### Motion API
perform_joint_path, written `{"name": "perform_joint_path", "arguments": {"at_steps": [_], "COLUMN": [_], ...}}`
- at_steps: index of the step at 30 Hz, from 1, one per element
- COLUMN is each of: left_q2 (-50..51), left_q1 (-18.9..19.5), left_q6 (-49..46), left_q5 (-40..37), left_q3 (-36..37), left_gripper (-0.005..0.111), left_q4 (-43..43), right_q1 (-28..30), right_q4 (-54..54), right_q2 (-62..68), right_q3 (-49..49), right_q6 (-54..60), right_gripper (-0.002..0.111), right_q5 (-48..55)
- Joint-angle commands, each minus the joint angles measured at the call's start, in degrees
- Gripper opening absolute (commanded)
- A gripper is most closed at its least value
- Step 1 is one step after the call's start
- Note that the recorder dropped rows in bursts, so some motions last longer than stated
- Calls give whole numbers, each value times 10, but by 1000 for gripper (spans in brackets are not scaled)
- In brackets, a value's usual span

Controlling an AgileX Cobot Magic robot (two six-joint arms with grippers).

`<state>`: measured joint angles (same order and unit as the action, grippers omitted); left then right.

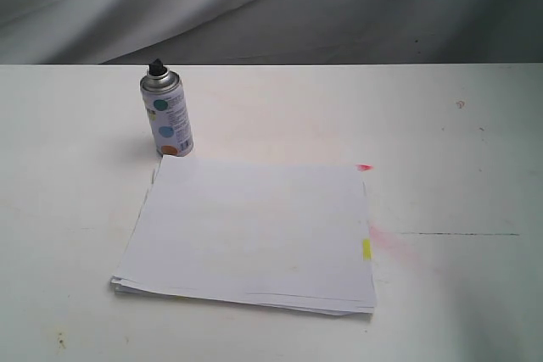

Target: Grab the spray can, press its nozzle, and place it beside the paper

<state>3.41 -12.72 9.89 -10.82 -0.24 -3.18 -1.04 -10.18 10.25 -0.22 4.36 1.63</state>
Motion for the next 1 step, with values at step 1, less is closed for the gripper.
{"name": "perform_joint_path", "arguments": {"at_steps": [1], "left_q2": [-2], "left_q1": [1], "left_q6": [4], "left_q5": [5], "left_q3": [2], "left_gripper": [1], "left_q4": [-3], "right_q1": [4], "right_q4": [6], "right_q2": [0], "right_q3": [2], "right_q6": [-1], "right_gripper": [0], "right_q5": [0]}}
